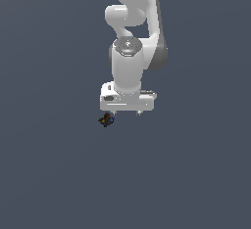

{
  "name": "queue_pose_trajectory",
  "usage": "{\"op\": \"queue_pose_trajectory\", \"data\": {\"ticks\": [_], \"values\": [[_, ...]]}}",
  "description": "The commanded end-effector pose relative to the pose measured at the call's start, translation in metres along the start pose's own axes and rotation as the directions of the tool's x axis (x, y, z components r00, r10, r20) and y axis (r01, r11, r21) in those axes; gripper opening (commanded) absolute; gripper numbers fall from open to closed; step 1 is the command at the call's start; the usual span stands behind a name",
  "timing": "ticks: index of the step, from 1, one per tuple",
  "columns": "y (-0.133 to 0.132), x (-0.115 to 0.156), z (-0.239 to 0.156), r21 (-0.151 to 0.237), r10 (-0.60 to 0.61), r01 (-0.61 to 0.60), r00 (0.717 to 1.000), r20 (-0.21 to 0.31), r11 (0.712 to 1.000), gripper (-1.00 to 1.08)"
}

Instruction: Pick up the object and move it to a goal position.

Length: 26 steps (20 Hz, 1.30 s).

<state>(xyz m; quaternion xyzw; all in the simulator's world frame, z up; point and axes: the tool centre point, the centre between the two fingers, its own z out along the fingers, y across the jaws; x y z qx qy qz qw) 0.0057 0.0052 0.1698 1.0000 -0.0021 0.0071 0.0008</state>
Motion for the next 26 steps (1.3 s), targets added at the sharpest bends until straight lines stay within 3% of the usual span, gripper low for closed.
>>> {"op": "queue_pose_trajectory", "data": {"ticks": [1,10,26], "values": [[0.000,0.000,0.000,0.000,0.000,0.000,1.000,0.000,1.000,1.00],[0.023,0.002,-0.012,0.002,0.014,-0.014,1.000,-0.008,1.000,1.00],[0.031,-0.002,-0.002,-0.001,-0.056,0.056,0.998,-0.006,0.998,1.00]]}}
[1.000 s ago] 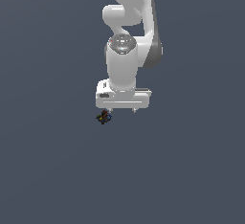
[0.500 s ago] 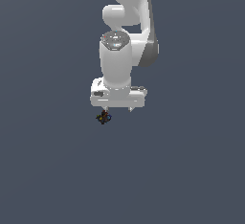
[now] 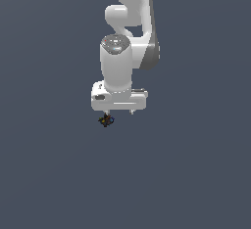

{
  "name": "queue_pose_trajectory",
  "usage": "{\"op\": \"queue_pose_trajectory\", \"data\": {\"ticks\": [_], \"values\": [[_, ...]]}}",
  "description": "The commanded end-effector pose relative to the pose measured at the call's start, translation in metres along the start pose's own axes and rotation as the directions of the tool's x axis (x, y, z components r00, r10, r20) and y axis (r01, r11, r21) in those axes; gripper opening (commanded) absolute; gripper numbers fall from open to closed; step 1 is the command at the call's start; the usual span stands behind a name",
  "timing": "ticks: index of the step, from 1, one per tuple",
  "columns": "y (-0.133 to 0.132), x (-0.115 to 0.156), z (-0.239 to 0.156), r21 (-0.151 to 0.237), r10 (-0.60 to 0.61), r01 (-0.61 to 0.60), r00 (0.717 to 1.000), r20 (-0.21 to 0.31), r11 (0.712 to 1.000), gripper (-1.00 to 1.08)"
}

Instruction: Pick up the object and move it to a goal position.

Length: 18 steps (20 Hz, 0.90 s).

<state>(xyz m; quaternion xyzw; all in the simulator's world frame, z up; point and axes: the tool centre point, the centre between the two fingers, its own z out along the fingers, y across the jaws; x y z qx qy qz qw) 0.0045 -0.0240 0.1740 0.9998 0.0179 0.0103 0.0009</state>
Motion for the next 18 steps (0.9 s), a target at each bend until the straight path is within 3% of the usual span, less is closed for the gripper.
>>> {"op": "queue_pose_trajectory", "data": {"ticks": [1,9,18], "values": [[0.004,-0.002,0.004,-0.001,-0.029,0.029,1.000,0.001,1.000,1.00],[0.021,-0.013,0.023,-0.003,-0.171,0.171,0.985,0.007,0.985,1.00],[0.044,-0.030,0.050,0.000,-0.366,0.366,0.930,0.013,0.931,1.00]]}}
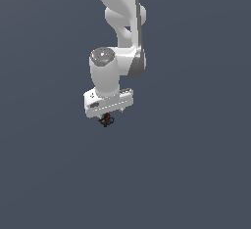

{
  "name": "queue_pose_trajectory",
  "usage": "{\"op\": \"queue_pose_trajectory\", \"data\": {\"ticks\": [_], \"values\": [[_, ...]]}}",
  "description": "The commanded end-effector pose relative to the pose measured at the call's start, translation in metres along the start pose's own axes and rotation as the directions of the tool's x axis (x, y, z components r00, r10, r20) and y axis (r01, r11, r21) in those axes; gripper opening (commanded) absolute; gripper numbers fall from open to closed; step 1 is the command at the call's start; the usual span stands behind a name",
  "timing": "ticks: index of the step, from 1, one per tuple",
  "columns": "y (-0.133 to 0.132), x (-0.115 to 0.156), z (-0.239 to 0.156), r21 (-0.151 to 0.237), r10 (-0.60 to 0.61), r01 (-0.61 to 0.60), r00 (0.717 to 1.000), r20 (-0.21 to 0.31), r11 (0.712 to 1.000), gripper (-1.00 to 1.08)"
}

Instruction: Pick up the object and move it to a goal position.

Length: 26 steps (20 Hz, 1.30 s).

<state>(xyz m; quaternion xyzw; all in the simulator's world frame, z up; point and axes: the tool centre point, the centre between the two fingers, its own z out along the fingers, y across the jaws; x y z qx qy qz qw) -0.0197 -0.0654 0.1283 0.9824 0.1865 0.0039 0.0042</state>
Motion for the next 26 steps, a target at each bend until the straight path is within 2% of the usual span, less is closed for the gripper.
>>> {"op": "queue_pose_trajectory", "data": {"ticks": [1,6,14,20,26], "values": [[0.004,-0.007,0.007,0.001,-0.058,0.058,0.998,0.001,0.998,1.00],[0.011,-0.020,0.021,0.003,-0.171,0.171,0.985,0.003,0.985,1.00],[0.019,-0.038,0.039,0.008,-0.316,0.316,0.949,0.003,0.949,1.00],[0.022,-0.046,0.046,0.011,-0.375,0.375,0.927,0.002,0.927,1.00],[0.023,-0.048,0.048,0.011,-0.394,0.394,0.919,0.002,0.919,1.00]]}}
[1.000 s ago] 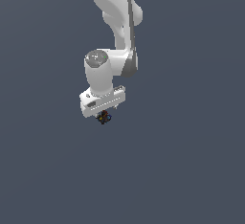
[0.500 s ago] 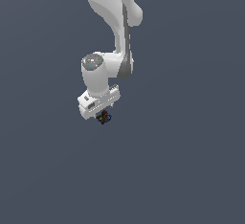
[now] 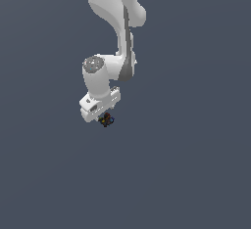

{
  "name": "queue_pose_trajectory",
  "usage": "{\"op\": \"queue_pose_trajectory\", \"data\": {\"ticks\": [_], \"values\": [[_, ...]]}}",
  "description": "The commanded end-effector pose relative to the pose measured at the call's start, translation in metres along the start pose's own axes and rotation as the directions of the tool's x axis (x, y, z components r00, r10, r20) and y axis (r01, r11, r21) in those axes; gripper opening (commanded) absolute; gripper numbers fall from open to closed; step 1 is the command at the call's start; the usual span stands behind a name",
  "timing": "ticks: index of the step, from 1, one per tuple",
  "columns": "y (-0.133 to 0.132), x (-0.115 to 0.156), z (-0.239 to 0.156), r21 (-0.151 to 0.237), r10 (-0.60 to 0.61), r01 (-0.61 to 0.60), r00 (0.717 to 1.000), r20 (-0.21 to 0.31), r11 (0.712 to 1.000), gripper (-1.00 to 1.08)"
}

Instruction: Pick up the object and move it to a goal position.

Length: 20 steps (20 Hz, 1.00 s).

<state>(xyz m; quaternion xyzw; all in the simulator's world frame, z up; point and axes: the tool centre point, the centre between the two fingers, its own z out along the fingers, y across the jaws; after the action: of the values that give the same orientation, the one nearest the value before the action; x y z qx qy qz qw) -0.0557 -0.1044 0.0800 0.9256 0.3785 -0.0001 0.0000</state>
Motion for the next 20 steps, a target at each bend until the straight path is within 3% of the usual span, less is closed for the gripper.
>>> {"op": "queue_pose_trajectory", "data": {"ticks": [1,19,20], "values": [[0.000,0.000,0.000,0.000,0.000,0.000,1.000,0.000,1.000,1.00],[0.000,0.000,0.050,0.000,-0.004,0.004,1.000,0.000,1.000,1.00],[0.000,0.000,0.050,0.000,-0.004,0.004,1.000,0.000,1.000,-1.00]]}}
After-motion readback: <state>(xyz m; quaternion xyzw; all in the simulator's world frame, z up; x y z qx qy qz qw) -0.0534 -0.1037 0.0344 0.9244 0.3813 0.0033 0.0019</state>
